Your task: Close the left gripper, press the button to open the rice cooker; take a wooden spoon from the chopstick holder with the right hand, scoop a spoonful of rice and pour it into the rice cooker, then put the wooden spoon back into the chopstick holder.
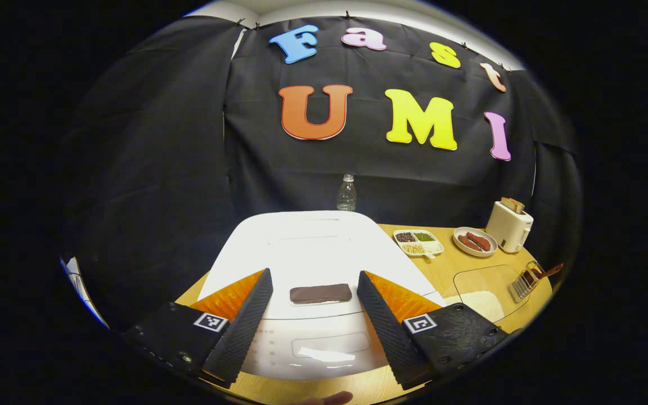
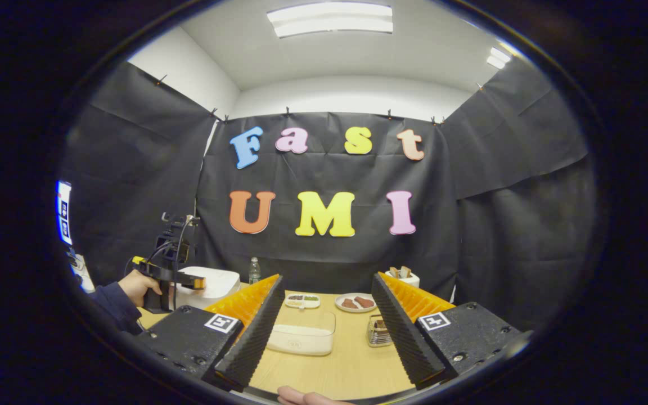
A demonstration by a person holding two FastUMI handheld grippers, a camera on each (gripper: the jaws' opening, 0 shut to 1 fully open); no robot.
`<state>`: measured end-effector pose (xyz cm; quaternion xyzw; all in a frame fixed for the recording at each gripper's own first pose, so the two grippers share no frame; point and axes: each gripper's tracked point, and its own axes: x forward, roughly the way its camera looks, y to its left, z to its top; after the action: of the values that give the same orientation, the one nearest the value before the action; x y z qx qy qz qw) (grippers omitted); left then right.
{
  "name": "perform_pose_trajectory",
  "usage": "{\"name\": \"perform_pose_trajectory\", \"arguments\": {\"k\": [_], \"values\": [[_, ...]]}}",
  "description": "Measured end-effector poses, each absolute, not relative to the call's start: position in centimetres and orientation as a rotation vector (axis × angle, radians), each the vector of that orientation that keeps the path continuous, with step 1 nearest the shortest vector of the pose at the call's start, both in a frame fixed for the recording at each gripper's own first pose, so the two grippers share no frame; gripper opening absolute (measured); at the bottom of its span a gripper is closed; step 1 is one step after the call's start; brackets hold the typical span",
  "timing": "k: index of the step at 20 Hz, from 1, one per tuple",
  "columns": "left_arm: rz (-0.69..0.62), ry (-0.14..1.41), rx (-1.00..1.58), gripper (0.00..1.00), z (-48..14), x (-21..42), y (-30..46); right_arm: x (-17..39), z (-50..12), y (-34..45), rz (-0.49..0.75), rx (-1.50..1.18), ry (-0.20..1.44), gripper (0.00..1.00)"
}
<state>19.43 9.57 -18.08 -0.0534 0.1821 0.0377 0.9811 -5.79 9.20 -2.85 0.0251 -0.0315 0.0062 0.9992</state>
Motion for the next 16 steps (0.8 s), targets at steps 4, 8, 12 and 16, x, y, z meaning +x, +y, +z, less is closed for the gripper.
{"name": "perform_pose_trajectory", "arguments": {"k": [4,8,12,16], "values": [[0.077,0.304,-0.114,0.98,-18.0,19.6,9.6,-5.7,-3.2,8.5,-0.011,0.062,-0.042,0.96],[0.088,0.292,-0.082,0.97,-17.9,19.6,9.5,-5.4,-3.6,8.8,-0.002,0.070,-0.026,1.00],[0.087,0.292,-0.055,0.96,-17.2,19.0,9.0,-5.4,-3.7,8.4,-0.003,0.070,-0.029,1.00],[0.069,0.262,-0.077,0.95,-14.7,17.3,7.8,-4.7,-4.0,7.8,-0.016,0.071,-0.026,1.00]]}}
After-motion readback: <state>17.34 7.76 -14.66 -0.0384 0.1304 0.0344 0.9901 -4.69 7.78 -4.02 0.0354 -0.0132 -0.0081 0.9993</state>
